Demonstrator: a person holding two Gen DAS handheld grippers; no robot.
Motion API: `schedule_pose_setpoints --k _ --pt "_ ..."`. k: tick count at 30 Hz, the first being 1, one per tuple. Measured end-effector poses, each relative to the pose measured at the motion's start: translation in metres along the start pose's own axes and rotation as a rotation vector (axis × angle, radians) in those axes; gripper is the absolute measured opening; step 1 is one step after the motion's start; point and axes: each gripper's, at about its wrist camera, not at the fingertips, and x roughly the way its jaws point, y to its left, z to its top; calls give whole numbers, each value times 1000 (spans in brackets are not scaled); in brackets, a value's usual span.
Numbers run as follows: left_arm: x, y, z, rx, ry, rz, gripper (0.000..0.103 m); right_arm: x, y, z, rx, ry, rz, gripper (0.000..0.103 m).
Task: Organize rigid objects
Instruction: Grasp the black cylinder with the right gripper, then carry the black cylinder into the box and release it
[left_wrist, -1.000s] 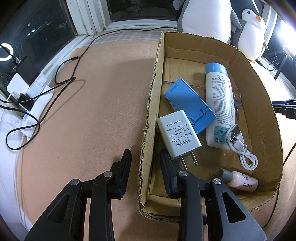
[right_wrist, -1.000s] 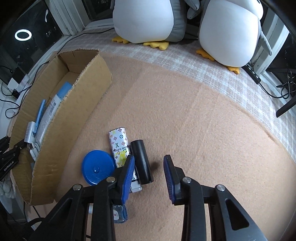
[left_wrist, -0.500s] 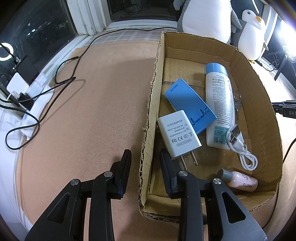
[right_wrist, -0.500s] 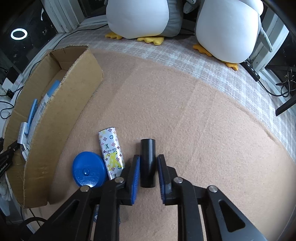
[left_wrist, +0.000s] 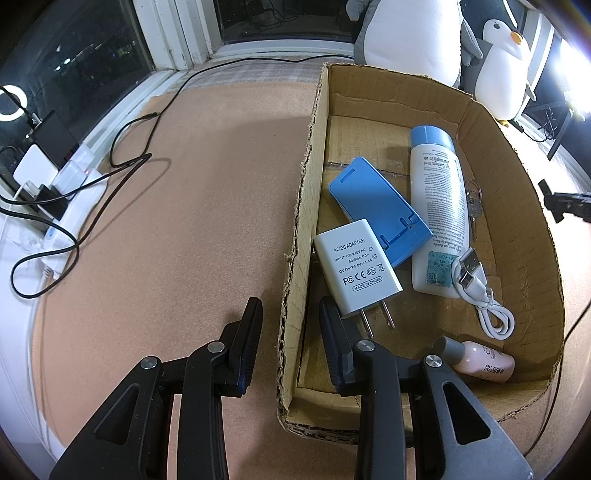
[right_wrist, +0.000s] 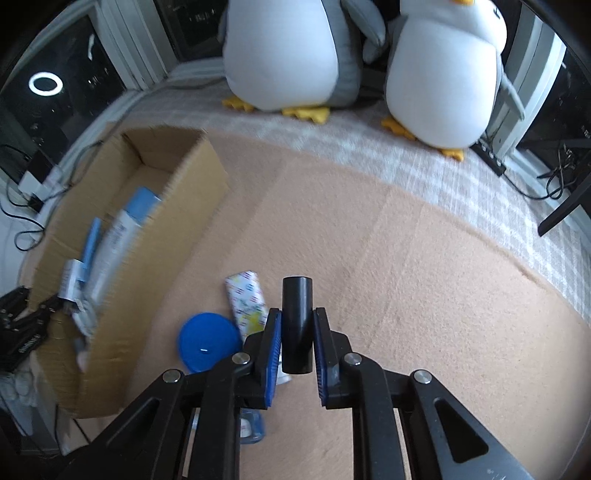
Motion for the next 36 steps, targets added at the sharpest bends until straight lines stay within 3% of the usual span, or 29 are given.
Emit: schedule_pose_setpoints --k 16,26,36 --pt "0 0 0 1 0 0 30 -38 72 19 -79 -112 122 15" --pt "-1 0 0 -2 -1 0 30 -21 113 32 -139 -104 139 15" --pt "-1 -1 0 -2 -1 -1 30 -5 126 35 -168 -76 130 15"
